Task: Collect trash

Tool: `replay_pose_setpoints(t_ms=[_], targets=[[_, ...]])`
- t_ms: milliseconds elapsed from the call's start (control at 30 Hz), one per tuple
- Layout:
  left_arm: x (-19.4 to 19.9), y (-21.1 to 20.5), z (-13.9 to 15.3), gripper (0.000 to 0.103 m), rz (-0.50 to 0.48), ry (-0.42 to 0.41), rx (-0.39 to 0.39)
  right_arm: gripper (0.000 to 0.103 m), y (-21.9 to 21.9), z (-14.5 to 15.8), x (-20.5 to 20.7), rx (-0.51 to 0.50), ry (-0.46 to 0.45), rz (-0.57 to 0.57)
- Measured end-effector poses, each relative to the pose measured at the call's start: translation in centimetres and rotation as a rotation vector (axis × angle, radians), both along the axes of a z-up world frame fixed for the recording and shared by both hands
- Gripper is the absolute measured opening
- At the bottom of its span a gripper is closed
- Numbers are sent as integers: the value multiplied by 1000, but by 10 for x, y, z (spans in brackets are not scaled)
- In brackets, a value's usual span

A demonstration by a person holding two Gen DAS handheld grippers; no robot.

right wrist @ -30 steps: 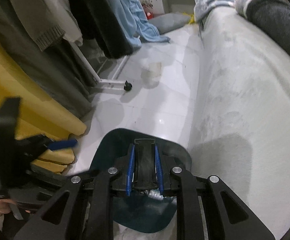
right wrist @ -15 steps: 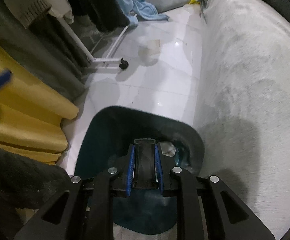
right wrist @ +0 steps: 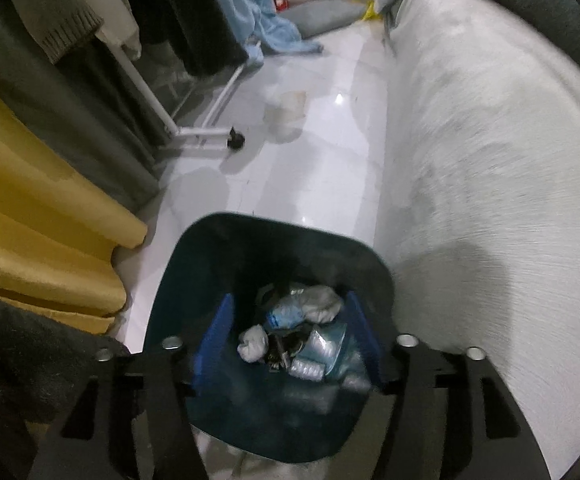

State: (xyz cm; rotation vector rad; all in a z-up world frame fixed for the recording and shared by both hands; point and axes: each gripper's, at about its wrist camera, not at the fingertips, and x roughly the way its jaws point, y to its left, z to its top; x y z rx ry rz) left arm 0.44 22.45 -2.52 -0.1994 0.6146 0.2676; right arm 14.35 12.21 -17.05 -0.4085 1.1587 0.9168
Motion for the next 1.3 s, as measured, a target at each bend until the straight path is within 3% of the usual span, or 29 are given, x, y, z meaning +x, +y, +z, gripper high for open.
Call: replay_pose_setpoints(t_ms=[267,367,533,800,1100,1300], targets=[[-9,-31,37,99,-42,-104,69,91,-38,80,-2,121,-197,-68],[-12,-47,48,99,-41,-140,116,95,-68,112,-4,162,-297,-103],[-9,-62,56,100,-95,-187,69,99,-125,147,-10,194,-405,-211],[-6,-98,62,100,-142,-217,101,100,-182,167,-30,219,-546,-357],[-13,-120,64,100,-142,-258,113,100,-235,191,-77,275,-628,-442],[-10,-142,55,100,-189,-242,139,100,-284,186,-78,303,-632,-528]])
